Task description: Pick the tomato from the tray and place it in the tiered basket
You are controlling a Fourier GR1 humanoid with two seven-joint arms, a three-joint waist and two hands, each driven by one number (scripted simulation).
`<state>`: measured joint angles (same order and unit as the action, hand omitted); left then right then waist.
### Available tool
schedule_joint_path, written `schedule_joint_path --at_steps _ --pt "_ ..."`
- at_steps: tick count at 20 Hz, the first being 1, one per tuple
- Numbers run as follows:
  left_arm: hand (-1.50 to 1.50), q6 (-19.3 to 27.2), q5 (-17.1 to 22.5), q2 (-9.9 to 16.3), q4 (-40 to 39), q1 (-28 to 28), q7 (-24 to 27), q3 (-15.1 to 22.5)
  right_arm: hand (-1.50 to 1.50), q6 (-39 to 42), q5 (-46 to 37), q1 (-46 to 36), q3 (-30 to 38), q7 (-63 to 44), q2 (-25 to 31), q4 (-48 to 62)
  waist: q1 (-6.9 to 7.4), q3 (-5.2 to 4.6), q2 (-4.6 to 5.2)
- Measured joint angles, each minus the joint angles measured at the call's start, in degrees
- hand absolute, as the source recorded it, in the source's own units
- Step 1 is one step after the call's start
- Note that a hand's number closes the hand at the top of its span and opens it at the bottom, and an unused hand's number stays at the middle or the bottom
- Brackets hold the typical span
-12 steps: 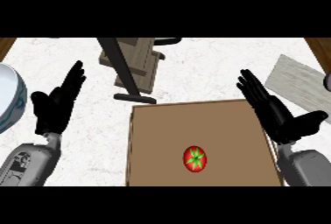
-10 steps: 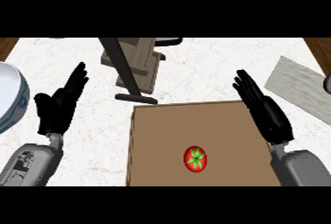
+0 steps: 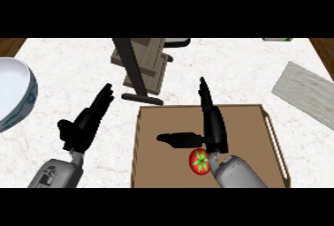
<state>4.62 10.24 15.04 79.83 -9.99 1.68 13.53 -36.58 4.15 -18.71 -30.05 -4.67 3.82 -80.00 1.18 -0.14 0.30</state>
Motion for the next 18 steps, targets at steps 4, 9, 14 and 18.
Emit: schedule_joint_path --at_steps 4,9,14,18 --pt "0.0 -1.9 0.2 -0.3 -2.4 1.5 3.3 -0.5 -1.5 -7.2 -7.7 -3.1 -5.2 -2.9 -1.7 -0.4 -0.74 0.02 -0.3" --pt "0.0 -1.8 0.0 -0.8 -2.9 2.9 4.2 -0.7 -1.5 -5.5 -19.1 -7.5 -10.7 -18.8 4.6 -3.2 -2.23 -0.19 -1.2" --pt "0.0 -2.1 0.1 -0.1 -3.2 3.6 4.3 -1.1 -1.5 7.0 -24.8 -12.2 -15.8 -33.6 12.0 -2.4 -2.97 -0.58 -2.0" --pt "0.0 -2.2 0.4 -0.1 -3.1 3.2 4.0 -1.5 -1.5 19.9 -25.9 -16.4 -20.3 -45.4 15.4 -4.0 -3.07 -0.64 -2.27"
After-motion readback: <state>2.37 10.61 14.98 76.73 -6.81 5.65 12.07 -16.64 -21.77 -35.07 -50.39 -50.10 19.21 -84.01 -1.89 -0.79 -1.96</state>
